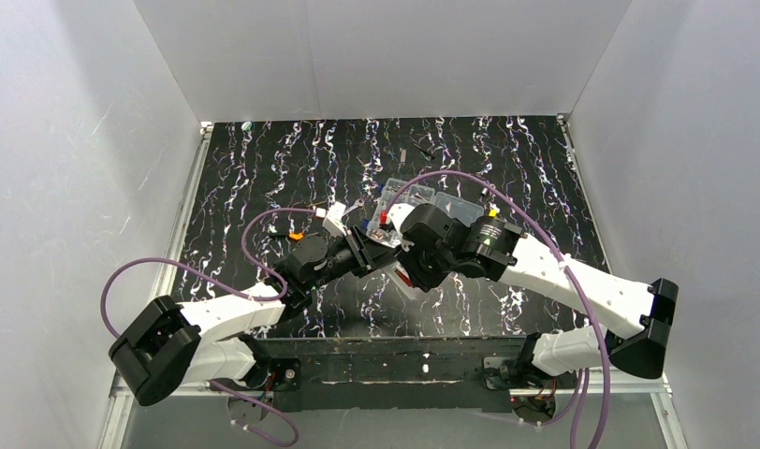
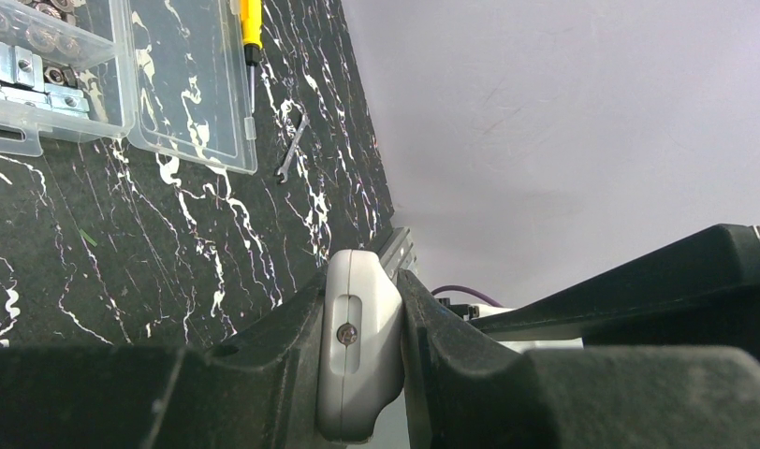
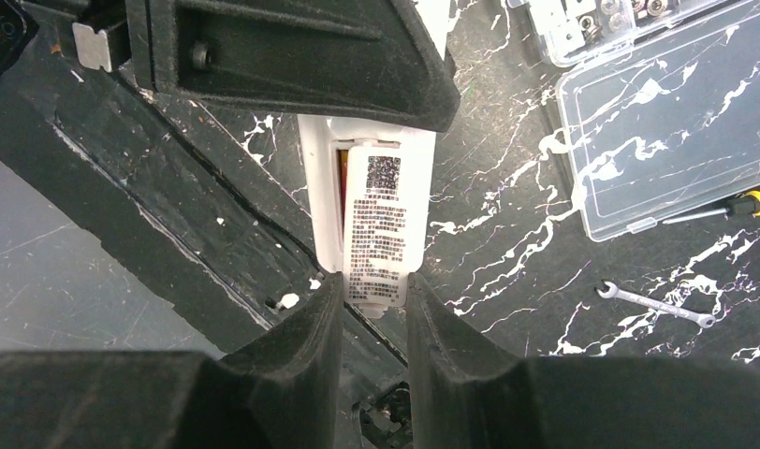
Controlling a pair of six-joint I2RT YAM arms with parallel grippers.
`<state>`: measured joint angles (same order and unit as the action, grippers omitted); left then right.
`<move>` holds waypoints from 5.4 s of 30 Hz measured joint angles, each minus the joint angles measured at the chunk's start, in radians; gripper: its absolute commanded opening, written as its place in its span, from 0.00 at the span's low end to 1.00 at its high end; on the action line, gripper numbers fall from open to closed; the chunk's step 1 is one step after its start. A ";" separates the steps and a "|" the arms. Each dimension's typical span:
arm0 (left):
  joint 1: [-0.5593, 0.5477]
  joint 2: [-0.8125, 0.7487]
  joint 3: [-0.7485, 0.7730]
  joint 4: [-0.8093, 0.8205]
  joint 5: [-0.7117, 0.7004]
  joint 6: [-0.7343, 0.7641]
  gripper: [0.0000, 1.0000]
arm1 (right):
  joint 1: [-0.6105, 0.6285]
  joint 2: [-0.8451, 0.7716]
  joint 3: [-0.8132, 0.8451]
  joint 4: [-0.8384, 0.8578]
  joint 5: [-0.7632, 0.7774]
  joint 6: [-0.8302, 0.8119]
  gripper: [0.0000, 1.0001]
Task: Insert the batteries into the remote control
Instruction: Load the battery cover into the remote control.
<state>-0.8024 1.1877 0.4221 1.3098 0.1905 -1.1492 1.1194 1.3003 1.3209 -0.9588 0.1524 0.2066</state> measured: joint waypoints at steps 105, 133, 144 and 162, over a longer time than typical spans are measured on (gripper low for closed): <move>0.002 0.016 0.000 0.001 -0.045 -0.059 0.00 | -0.008 0.039 -0.044 0.071 0.032 0.002 0.33; 0.000 0.019 0.000 0.002 -0.019 -0.068 0.00 | -0.014 0.019 -0.060 0.129 0.043 0.000 0.48; 0.000 0.020 0.000 0.002 -0.017 -0.074 0.00 | -0.014 0.014 -0.060 0.142 0.024 0.003 0.49; 0.000 0.035 0.000 0.025 -0.014 -0.082 0.00 | -0.116 -0.139 -0.106 0.205 -0.018 0.088 0.35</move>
<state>-0.8028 1.2232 0.4221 1.3346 0.1764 -1.2316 1.0035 1.1614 1.2144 -0.7540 0.1341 0.2947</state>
